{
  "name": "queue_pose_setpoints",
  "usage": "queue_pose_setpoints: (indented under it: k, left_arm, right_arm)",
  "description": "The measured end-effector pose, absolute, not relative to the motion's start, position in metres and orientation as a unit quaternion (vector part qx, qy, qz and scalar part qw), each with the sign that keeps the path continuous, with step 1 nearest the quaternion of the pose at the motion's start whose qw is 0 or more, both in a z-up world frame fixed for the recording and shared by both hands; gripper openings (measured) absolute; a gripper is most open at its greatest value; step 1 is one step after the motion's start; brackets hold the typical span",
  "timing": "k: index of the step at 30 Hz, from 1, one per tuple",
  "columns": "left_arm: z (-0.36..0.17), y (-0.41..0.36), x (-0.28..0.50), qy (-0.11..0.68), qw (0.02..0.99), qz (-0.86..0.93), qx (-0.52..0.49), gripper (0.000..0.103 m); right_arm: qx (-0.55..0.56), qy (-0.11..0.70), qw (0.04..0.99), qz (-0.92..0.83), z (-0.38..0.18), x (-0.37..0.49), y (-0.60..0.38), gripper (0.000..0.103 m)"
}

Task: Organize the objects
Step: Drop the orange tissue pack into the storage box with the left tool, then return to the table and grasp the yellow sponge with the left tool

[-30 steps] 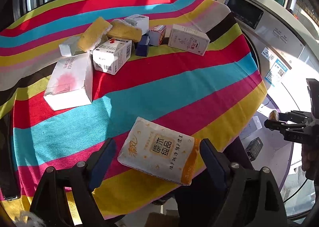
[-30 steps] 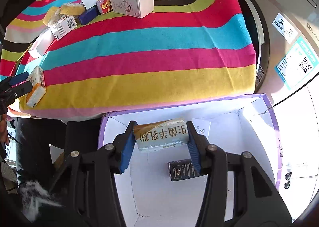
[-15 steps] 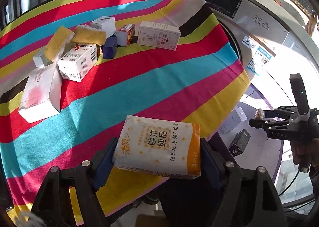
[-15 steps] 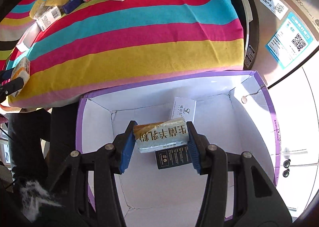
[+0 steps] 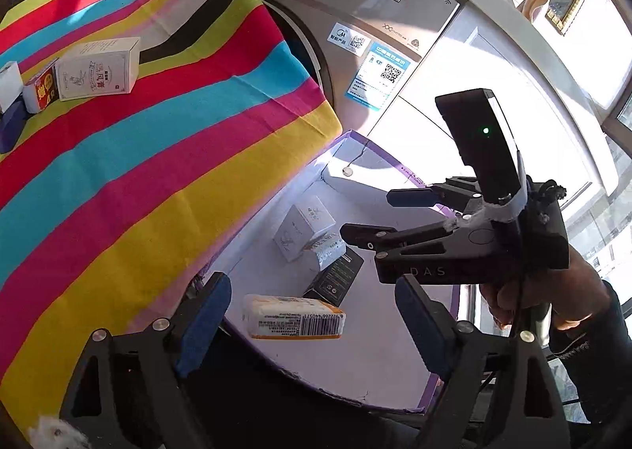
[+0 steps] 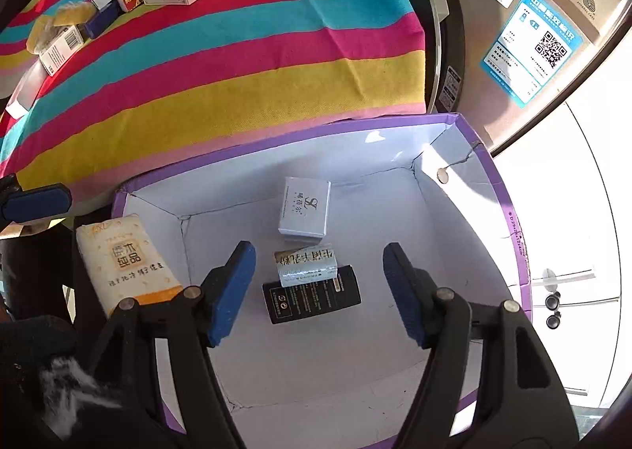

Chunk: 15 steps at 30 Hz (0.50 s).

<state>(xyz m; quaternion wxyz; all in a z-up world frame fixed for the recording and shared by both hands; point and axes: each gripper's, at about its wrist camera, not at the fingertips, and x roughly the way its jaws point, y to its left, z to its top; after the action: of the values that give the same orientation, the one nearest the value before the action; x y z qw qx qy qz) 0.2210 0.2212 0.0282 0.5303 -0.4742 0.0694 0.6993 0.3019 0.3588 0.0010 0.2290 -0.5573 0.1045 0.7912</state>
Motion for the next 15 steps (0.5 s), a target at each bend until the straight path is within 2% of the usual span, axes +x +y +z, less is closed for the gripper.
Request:
queue_pose_setpoints:
  k: [2, 8, 15]
  left_arm:
    - [0.029, 0.220, 0.220, 0.069, 0.529, 0.700, -0.474, 0.086]
    - [0.040, 0.201, 0.209, 0.040, 0.520, 0.731, -0.440, 0.086]
    - [0.041, 0.168, 0.180, -0.011, 0.471, 0.751, -0.463, 0.086]
  right_arm:
    - [-0.555, 0.105, 0.235, 0.791, 0.002, 0.303, 0.361, 0.085]
    - [-0.547, 0.106, 0.250, 0.792, 0.009, 0.301, 0.360, 0.086]
    - [-0.538, 0.092, 0.248, 0.800, 0.023, 0.288, 0.348, 0.088]
